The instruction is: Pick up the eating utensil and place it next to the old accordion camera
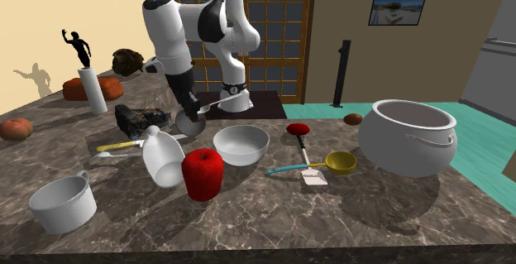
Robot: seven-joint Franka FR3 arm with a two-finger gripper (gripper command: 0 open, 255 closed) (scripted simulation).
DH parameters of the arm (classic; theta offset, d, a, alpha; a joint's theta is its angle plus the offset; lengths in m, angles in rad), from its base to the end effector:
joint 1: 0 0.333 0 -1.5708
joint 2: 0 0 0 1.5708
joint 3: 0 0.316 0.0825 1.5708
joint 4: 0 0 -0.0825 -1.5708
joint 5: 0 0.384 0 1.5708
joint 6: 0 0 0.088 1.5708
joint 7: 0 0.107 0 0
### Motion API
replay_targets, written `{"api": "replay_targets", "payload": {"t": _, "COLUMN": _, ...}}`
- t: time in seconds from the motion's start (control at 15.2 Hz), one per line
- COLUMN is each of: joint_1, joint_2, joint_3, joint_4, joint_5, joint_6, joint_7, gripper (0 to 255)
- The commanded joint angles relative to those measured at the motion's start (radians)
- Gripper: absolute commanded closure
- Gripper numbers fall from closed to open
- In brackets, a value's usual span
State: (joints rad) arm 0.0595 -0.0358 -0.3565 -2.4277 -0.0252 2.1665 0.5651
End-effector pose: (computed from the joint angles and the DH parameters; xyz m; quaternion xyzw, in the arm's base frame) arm 0.4349 -0.1336 0.3019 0.9064 -0.4069 -0.1120 0.0185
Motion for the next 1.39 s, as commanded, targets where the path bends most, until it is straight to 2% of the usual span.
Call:
{"api": "replay_targets", "payload": {"t": 0.0, "joint_1": 0.0, "joint_2": -0.023, "joint_3": 0.001, "joint_4": 0.007, "joint_5": -0.009, "joint_6": -0.029, "joint_7": 0.007, "gripper": 255}}
{"api": "replay_targets", "payload": {"t": 0.46, "joint_1": -0.001, "joint_2": -0.085, "joint_3": 0.005, "joint_4": 0.042, "joint_5": -0.028, "joint_6": -0.123, "joint_7": 0.023, "gripper": 255}}
{"api": "replay_targets", "payload": {"t": 0.92, "joint_1": -0.051, "joint_2": 0.153, "joint_3": -0.052, "joint_4": 0.316, "joint_5": 0.04, "joint_6": -0.172, "joint_7": -0.132, "gripper": 255}}
{"api": "replay_targets", "payload": {"t": 1.32, "joint_1": -0.128, "joint_2": 0.37, "joint_3": -0.067, "joint_4": 0.597, "joint_5": 0.115, "joint_6": -0.254, "joint_7": -0.247, "gripper": 255}}
